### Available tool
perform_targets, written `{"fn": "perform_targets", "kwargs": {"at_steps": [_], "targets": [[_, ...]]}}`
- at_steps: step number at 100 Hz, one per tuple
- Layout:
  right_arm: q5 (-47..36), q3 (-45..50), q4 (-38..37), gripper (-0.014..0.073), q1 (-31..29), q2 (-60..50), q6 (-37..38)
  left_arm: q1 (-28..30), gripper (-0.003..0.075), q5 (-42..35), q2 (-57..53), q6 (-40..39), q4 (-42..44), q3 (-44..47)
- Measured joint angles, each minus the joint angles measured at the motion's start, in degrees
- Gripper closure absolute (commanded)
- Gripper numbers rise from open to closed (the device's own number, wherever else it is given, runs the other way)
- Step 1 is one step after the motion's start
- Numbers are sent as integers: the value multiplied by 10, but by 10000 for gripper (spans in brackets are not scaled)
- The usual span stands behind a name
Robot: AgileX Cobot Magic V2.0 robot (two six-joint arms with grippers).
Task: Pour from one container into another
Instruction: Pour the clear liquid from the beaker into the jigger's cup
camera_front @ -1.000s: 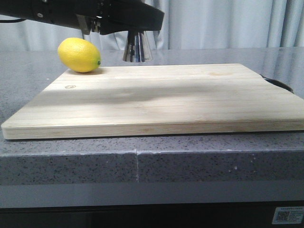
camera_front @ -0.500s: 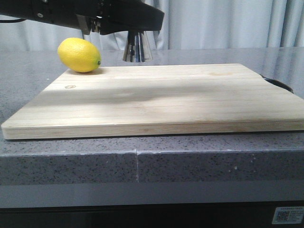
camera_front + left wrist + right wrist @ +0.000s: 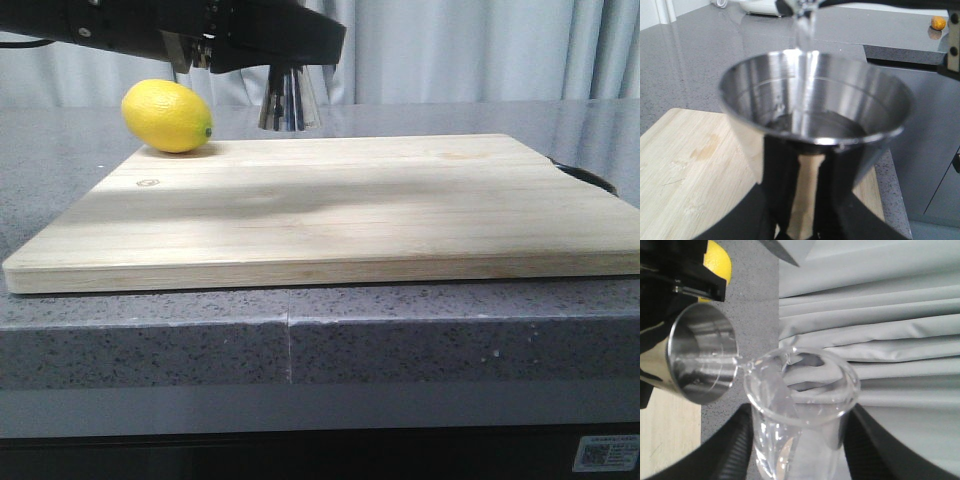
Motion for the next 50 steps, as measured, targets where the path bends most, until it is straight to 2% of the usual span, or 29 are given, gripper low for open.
{"fn": "perform_targets", "kwargs": {"at_steps": [50], "targets": [[-13, 0, -24, 389, 0, 0, -1, 0, 739, 0, 0, 0, 0, 0]]}}
